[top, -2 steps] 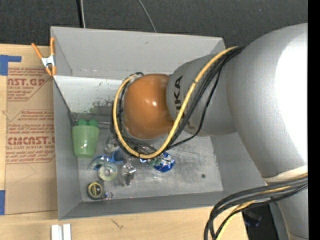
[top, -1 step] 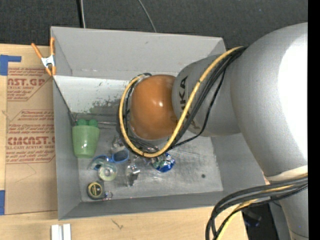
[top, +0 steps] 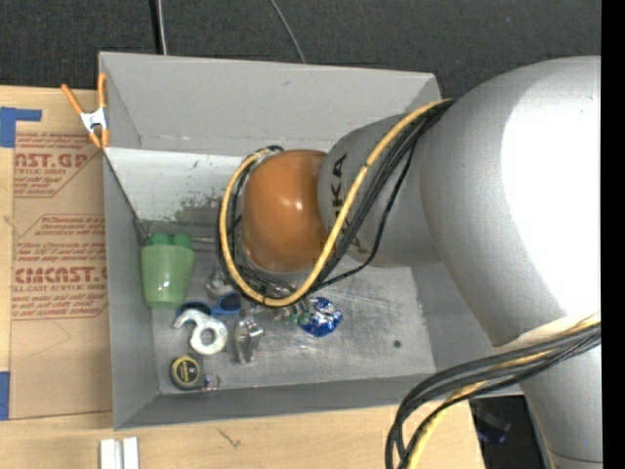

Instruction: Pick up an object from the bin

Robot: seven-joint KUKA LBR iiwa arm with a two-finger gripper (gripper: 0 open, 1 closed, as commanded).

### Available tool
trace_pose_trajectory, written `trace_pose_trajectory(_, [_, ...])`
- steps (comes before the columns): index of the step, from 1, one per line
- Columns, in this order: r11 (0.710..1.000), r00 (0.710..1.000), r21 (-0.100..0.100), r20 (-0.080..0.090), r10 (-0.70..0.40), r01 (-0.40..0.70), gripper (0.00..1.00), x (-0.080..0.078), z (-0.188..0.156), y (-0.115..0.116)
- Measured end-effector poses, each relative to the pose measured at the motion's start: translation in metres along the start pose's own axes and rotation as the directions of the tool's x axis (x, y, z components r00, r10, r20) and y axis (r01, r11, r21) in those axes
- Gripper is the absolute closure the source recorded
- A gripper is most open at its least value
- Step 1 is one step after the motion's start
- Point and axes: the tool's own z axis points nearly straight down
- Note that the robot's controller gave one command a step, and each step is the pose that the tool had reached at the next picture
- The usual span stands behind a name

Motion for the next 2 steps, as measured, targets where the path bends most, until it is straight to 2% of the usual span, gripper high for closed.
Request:
trace_pose_trajectory(1, [1.0,1.0,0.0,-0.001,0.0,0.0,0.0,-0.0017,-0.0023,0.0007])
trace_pose_trajectory(2, [1.0,1.0,-0.001,0.016,0.001,-0.001,1.0,-0.0061,-0.0057,0.0012])
